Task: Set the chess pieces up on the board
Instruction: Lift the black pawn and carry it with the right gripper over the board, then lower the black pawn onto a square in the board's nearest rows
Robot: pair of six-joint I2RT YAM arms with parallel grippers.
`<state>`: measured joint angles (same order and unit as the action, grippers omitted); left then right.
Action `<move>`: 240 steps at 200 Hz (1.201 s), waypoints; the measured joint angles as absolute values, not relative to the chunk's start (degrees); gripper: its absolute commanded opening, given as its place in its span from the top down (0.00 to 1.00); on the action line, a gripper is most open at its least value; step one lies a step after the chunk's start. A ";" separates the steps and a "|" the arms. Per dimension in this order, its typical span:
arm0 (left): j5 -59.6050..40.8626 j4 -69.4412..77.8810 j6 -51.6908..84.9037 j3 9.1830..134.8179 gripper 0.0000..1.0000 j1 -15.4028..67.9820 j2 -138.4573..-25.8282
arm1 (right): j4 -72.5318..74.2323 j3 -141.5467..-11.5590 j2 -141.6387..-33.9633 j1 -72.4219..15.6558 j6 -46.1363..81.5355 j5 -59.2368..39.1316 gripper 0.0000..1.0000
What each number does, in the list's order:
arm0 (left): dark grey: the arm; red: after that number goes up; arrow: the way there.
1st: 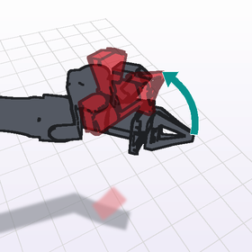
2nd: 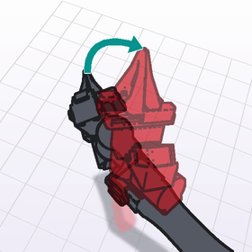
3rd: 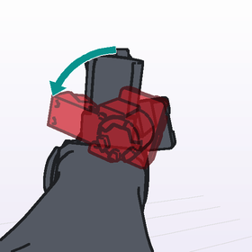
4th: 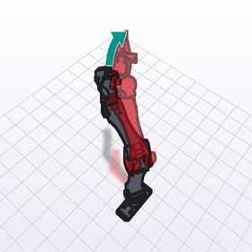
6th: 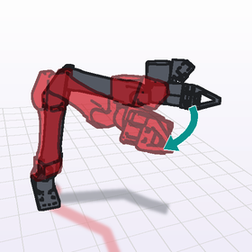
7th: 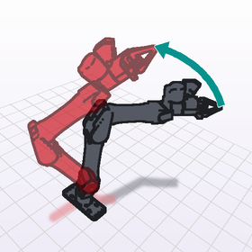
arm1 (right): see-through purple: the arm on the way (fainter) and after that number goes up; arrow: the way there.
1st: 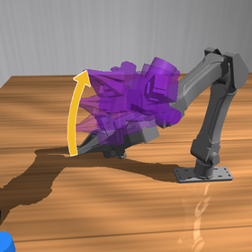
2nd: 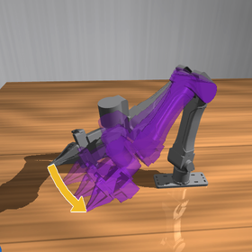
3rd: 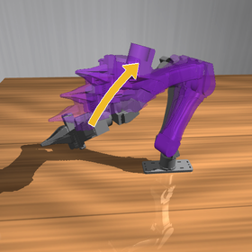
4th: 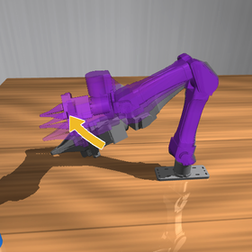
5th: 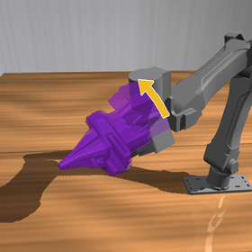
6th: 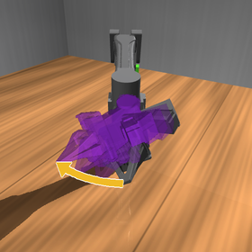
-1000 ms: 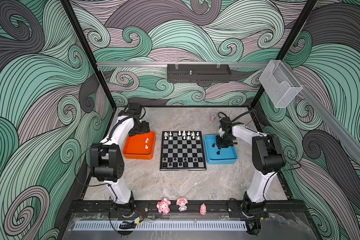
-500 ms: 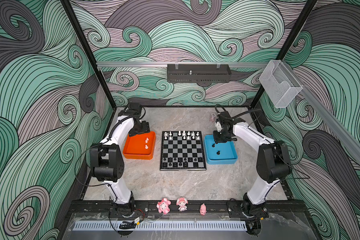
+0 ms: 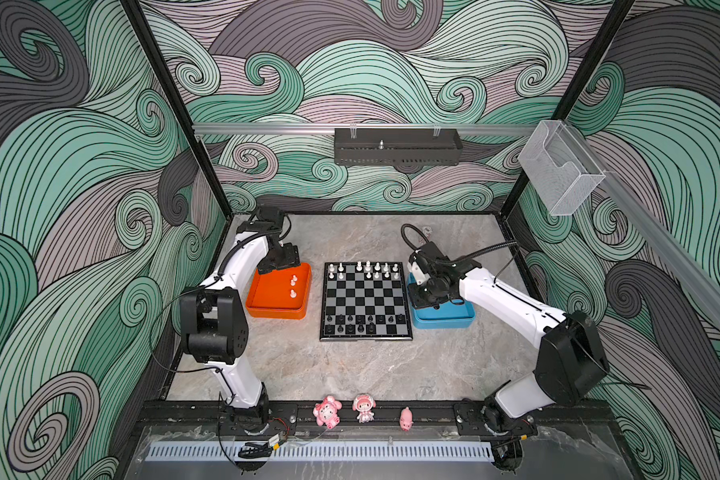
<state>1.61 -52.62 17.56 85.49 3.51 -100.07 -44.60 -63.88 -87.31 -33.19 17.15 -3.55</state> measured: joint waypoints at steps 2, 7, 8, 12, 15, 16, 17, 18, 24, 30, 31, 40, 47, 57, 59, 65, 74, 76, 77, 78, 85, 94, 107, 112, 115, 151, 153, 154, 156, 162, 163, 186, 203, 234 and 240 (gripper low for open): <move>1.61 -52.60 17.56 85.45 0.18 3.51 -100.07 | -44.47 -63.46 -87.20 -33.41 17.39 -3.55 0.85; 1.56 -52.62 17.56 85.36 0.18 3.51 -100.07 | -44.07 -62.52 -87.00 -33.95 18.00 -3.42 0.85; 1.52 -52.60 17.56 85.34 0.18 3.51 -100.07 | -44.01 -62.41 -86.98 -34.04 18.09 -3.40 0.85; 1.48 -52.58 17.56 85.23 0.18 3.51 -100.07 | -43.68 -61.82 -86.87 -34.41 18.41 -3.38 0.85; 1.43 -52.60 17.56 85.17 0.18 3.51 -100.07 | -43.48 -61.30 -86.83 -34.74 18.81 -3.33 0.85; 1.43 -52.60 17.56 85.14 0.18 3.51 -100.07 | -43.42 -61.19 -86.80 -34.81 18.87 -3.33 0.85; 1.43 -52.60 17.56 85.10 0.18 3.51 -100.07 | -43.38 -61.10 -86.80 -34.87 18.94 -3.31 0.85; 1.43 -52.60 17.56 85.08 0.18 3.51 -100.07 | -43.29 -60.93 -86.78 -35.00 19.07 -3.31 0.85; 1.37 -52.60 17.56 84.93 0.18 3.51 -100.07 | -42.94 -60.27 -86.78 -35.55 19.66 -3.22 0.85; 1.26 -52.60 17.56 84.84 0.18 3.51 -100.07 | -42.57 -59.72 -86.78 -36.07 20.18 -3.11 0.85; 1.26 -52.60 17.56 84.82 0.18 3.51 -100.07 | -42.44 -59.59 -86.80 -36.18 20.25 -3.07 0.85; 1.19 -52.60 17.56 84.79 0.18 3.51 -100.07 | -41.98 -58.98 -86.80 -36.91 20.95 -2.92 0.85; 1.10 -52.58 17.56 84.77 0.18 3.51 -100.07 | -41.56 -58.65 -86.80 -37.47 21.45 -2.79 0.85; 1.02 -52.53 17.56 84.73 0.18 3.51 -100.07 | -40.93 -58.39 -86.80 -38.13 21.98 -2.70 0.85; 0.99 -52.49 17.58 84.71 0.18 3.51 -100.07 | -40.82 -58.37 -86.80 -38.24 22.04 -2.68 0.85; 0.97 -52.40 17.56 84.60 0.18 3.51 -100.07 | -40.47 -58.37 -86.80 -38.50 22.46 -2.63 0.85; 0.93 -52.36 17.56 84.49 0.18 3.51 -100.07 | -39.92 -58.37 -86.83 -38.87 22.87 -2.63 0.85; 0.93 -52.34 17.56 84.49 0.18 3.51 -100.07 | -39.77 -58.37 -86.85 -38.96 22.98 -2.63 0.85; 0.91 -52.34 17.58 84.49 0.18 3.51 -100.07 | -39.70 -58.37 -86.85 -39.00 23.03 -2.61 0.85; 0.91 -52.34 17.56 84.49 0.18 3.51 -100.07 | -39.64 -58.37 -86.85 -39.03 23.03 -2.59 0.85; 0.86 -52.29 17.56 84.49 0.18 3.51 -100.07 | -39.24 -58.37 -86.91 -39.18 23.27 -2.59 0.85; 0.82 -52.18 17.58 84.49 0.18 3.51 -100.07 | -38.81 -58.37 -87.09 -39.40 23.66 -2.55 0.85; 0.80 -52.16 17.56 84.49 0.18 3.51 -100.07 | -38.20 -58.35 -87.39 -39.62 24.18 -2.46 0.85; 0.80 -52.14 17.58 84.49 0.18 3.51 -100.07 | -37.95 -58.35 -87.48 -39.68 24.40 -2.44 0.85; 0.80 -52.10 17.56 84.49 0.18 3.51 -100.07 | -37.82 -58.35 -87.57 -39.72 24.49 -2.44 0.85; 0.75 -51.75 17.56 84.49 0.18 3.51 -100.07 | -36.49 -58.35 -88.99 -40.73 25.61 -2.33 0.85; 0.73 -51.75 17.56 84.49 0.18 3.51 -100.07 | -36.47 -58.35 -89.08 -40.77 25.67 -2.33 0.85; 0.73 -51.75 17.56 84.49 0.18 3.51 -100.07 | -36.45 -58.35 -89.14 -40.84 25.71 -2.33 0.85; 0.73 -51.75 17.58 84.49 0.18 3.51 -100.07 | -36.42 -58.35 -89.21 -40.91 25.74 -2.33 0.85; 0.73 -51.75 17.56 84.49 0.18 3.51 -100.07 | -36.34 -58.35 -89.58 -41.06 25.85 -2.33 0.85; 0.73 -51.75 17.58 84.49 0.18 3.51 -100.07 | -36.34 -58.35 -89.60 -41.08 25.85 -2.33 0.85; 0.60 -51.70 17.56 84.49 0.18 3.51 -100.07 | -36.14 -58.35 -90.45 -41.43 26.22 -2.28 0.85; 0.54 -51.64 17.56 84.49 0.18 3.51 -100.07 | -36.14 -58.35 -90.98 -41.58 26.41 -2.17 0.85; 0.32 -51.62 17.56 84.49 0.18 3.51 -100.07 | -36.10 -58.35 -91.50 -41.58 26.63 -1.72 0.84; 0.30 -51.62 17.56 84.49 0.18 3.51 -100.07 | -36.10 -58.35 -91.66 -41.58 26.65 -1.65 0.84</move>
